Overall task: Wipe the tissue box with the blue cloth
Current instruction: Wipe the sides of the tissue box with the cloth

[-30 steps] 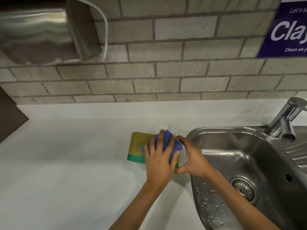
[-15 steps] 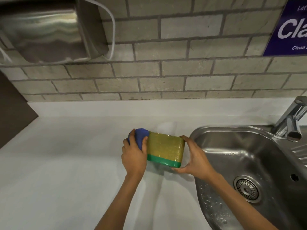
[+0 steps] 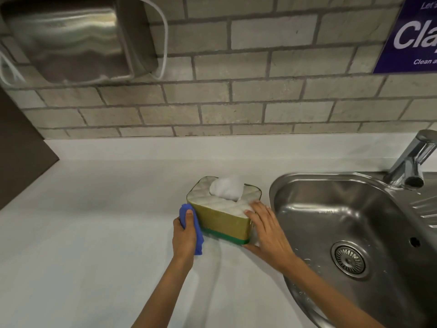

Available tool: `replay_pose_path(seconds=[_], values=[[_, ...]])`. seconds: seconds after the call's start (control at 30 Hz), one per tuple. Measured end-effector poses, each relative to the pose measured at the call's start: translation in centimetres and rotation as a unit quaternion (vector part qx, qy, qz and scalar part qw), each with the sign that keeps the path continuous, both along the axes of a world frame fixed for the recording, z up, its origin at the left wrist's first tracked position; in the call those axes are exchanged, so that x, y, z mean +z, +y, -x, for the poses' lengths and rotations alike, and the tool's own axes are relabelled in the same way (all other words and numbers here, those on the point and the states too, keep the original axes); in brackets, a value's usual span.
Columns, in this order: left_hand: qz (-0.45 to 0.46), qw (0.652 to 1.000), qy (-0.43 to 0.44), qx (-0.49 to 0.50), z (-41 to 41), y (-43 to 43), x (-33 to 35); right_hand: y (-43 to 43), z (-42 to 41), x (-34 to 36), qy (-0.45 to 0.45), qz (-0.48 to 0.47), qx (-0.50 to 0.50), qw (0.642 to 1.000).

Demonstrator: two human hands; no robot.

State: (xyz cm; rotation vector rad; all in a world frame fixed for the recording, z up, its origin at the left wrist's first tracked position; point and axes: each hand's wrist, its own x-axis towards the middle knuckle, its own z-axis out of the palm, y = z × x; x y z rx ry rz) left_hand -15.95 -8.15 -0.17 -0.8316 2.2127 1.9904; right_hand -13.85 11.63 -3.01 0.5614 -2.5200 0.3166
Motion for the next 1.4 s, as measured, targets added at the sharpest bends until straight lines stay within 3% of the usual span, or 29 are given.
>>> replay_pose_path(seconds=[0.17,0.63,0.8,1.0,1.13,1.23,1.33,1.4], values=[[-0.098,0.994,-0.043,0.026,0.0,0.4,-0.7,0.1,-0.1,-1.2,0.056,-0.057,0.002,0.997],[-0.143,0.989,-0.046,0.007,0.5,1.9,-1.9,-1.5,-1.1,-1.8,0.047,-0.067,0.004,0.997],[-0.111,0.993,-0.025,-0.003,1.4,1.3,-1.1,-1.5,-1.6,-0.9,0.052,0.010,0.025,0.998],[-0.023,0.995,-0.014,-0.093,5.2,-1.0,0.7,1.1,-0.6,3.3,0.028,0.187,0.001,0.982],[0.047,0.976,-0.044,-0.206,8.2,-2.5,2.5,2.8,1.1,5.5,-0.016,0.290,-0.048,0.956],[0.099,0.964,-0.026,-0.244,10.0,-2.6,3.4,3.3,2.9,6.3,-0.115,0.400,-0.066,0.907],[0.125,0.971,0.027,-0.200,10.5,-2.3,3.4,3.5,5.4,6.5,-0.203,0.512,-0.075,0.831],[0.094,0.989,0.054,-0.105,9.4,-2.4,3.1,3.6,7.2,6.4,-0.245,0.535,-0.101,0.802]])
